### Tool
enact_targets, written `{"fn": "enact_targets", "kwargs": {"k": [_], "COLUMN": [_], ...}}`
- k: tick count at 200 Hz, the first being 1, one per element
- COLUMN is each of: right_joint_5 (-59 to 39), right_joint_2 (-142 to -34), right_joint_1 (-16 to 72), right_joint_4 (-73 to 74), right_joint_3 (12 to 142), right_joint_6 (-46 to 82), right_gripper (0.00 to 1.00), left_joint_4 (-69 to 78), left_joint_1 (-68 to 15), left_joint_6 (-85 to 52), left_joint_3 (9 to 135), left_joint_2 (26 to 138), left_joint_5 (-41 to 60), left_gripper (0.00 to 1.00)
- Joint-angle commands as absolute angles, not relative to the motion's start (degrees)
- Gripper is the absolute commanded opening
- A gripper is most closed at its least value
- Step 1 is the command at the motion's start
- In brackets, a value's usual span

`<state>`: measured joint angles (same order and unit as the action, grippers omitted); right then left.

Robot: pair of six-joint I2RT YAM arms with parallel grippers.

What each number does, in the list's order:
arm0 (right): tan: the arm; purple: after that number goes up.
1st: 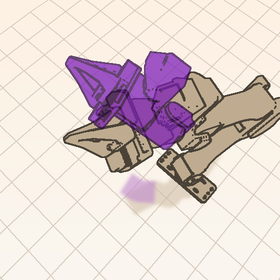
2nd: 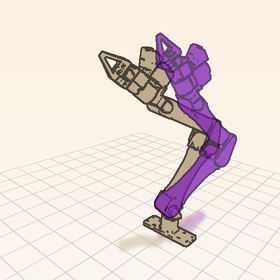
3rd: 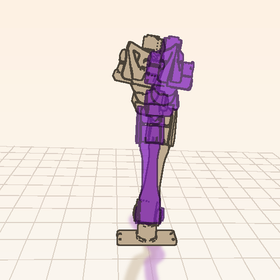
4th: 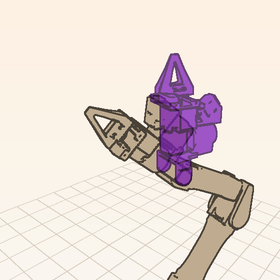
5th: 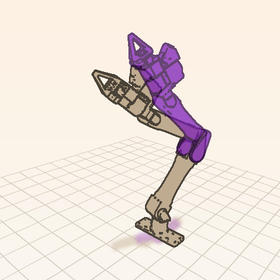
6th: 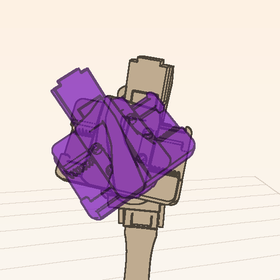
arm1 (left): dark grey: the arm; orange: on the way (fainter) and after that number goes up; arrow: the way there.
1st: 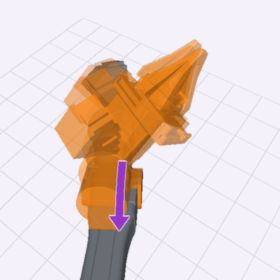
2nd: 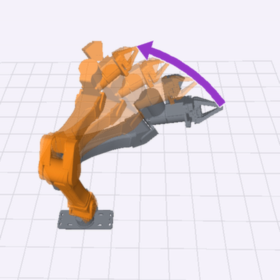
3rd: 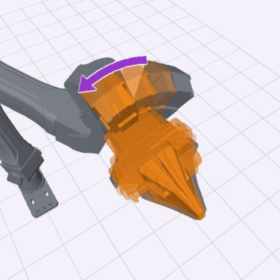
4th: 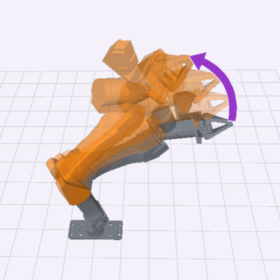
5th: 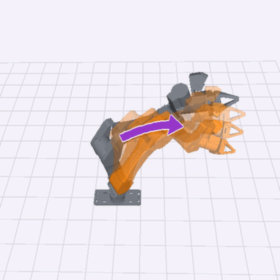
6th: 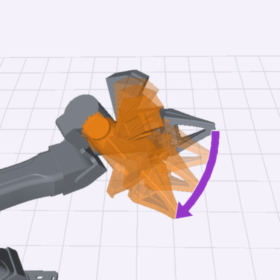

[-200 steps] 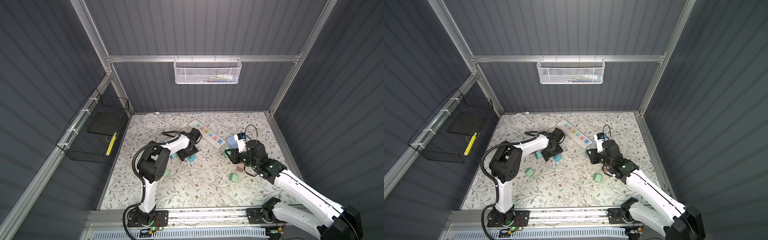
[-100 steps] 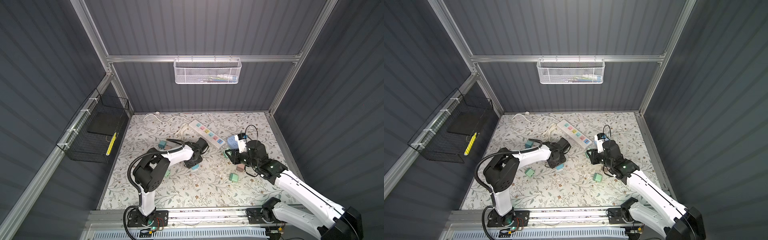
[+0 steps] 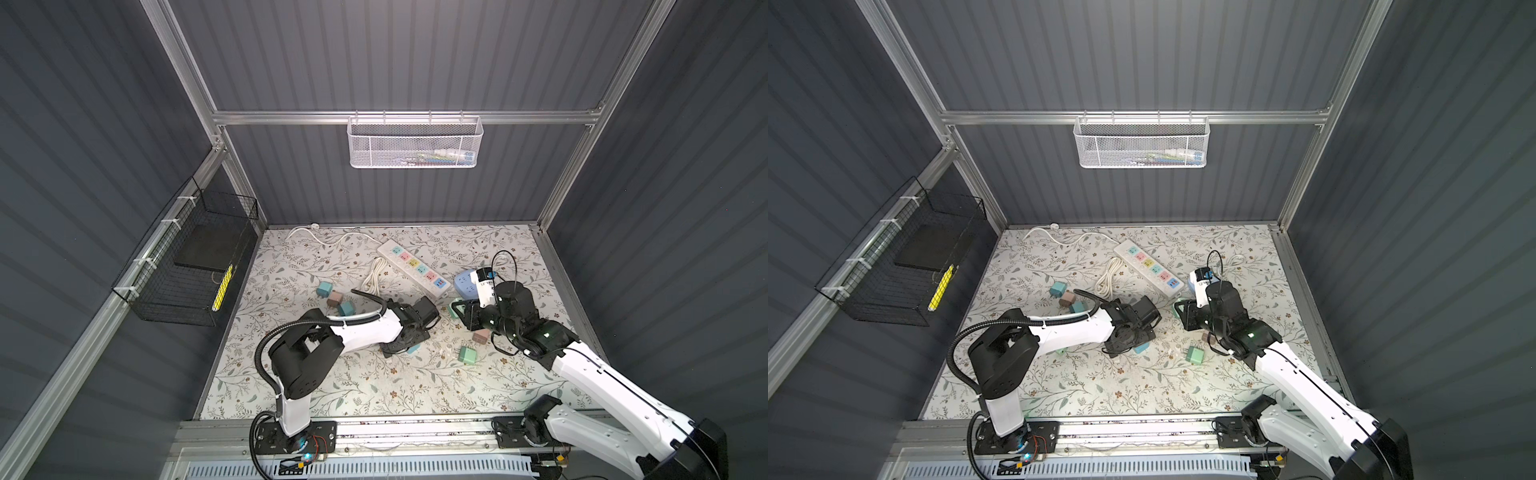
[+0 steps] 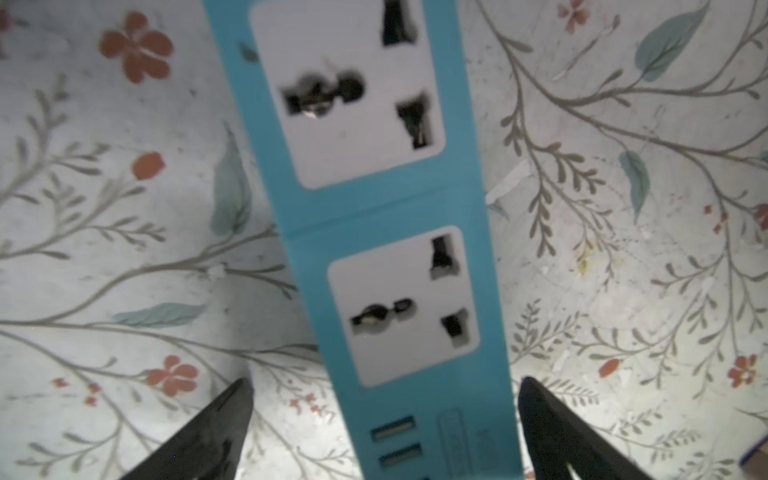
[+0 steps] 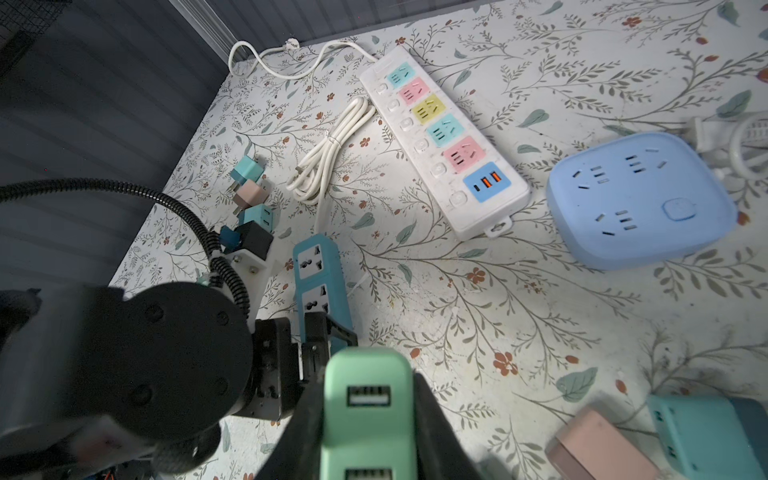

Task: Insert the plug
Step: 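Carry adapter with right gripper toward teal strip while left gripper moves onto strip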

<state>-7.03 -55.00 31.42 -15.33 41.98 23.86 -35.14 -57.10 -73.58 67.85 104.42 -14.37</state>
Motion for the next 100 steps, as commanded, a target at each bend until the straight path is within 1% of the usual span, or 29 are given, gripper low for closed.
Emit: {"fn": "enact_targets", "kwargs": {"k": [1, 20, 37, 54, 74, 100], "right_joint_5": [-6.1, -3.7, -2.6, -1.2, 1.9, 4.7], "right_joint_2": [-56.5, -59.4, -63.0, -67.6, -72.2, -78.5], "right_joint_1": [32.5, 34.2, 36.6, 39.1, 41.8, 45.0], "right_joint_4": [-14.2, -12.1, -8.1, -3.9, 3.3, 12.2], "right_joint_3": [44.0, 44.9, 45.2, 46.3, 46.0, 45.4], "right_joint_6": [23.5, 22.1, 19.9, 17.9, 16.2, 13.5], "right_gripper": [0.20, 0.19, 0.20, 0.20, 0.19, 0.19], "left_joint_4": [-36.5, -35.8, -36.6, -36.0, -36.6, -33.9], "left_joint_1": [-57.8, -57.8, -57.4, -55.8, -51.0, -43.4], "left_joint_6": [-67.1, -62.9, -60.3, -57.4, -55.9, -52.5], "left_joint_3": [65.9, 63.3, 61.2, 58.8, 55.9, 50.6], "left_joint_2": [96.8, 90.2, 83.6, 78.5, 74.4, 70.5], "left_joint_5": [-18.8, -23.3, -29.6, -31.9, -32.2, -26.9], "left_gripper": [1.00, 1.00, 1.00, 1.00, 1.00, 1.00]}}
